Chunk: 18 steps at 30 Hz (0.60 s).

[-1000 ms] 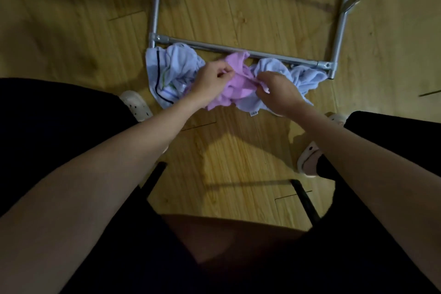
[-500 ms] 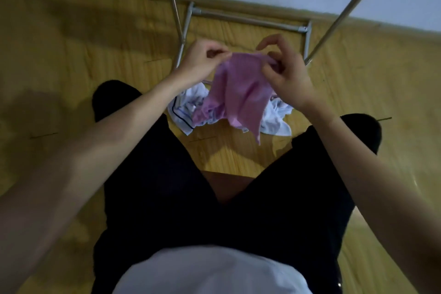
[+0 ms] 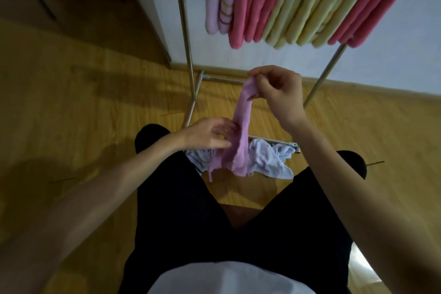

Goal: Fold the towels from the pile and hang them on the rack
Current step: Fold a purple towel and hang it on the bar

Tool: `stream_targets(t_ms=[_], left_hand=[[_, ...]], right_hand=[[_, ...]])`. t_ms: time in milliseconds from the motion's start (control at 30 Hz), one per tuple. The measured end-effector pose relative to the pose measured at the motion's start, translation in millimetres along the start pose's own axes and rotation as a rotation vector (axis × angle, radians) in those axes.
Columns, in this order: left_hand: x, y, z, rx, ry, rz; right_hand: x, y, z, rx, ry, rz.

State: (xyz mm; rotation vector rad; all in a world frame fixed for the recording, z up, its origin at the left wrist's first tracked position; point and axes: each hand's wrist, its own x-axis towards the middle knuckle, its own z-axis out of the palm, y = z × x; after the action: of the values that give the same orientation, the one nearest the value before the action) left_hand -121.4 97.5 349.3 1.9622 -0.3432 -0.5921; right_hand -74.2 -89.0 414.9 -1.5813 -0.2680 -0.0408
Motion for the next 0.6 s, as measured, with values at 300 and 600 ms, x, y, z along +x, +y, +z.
stream_targets(t_ms=[300,600], left_hand=[[1,13,-12,0.376,0.528,-0.061],[-1,21,-46,0.172,0.793,-0.073]], right_hand=[[-1,-21,25,0.069,0.004,-0.038],[7,-2,1,-0.078,0.072,-0.05]])
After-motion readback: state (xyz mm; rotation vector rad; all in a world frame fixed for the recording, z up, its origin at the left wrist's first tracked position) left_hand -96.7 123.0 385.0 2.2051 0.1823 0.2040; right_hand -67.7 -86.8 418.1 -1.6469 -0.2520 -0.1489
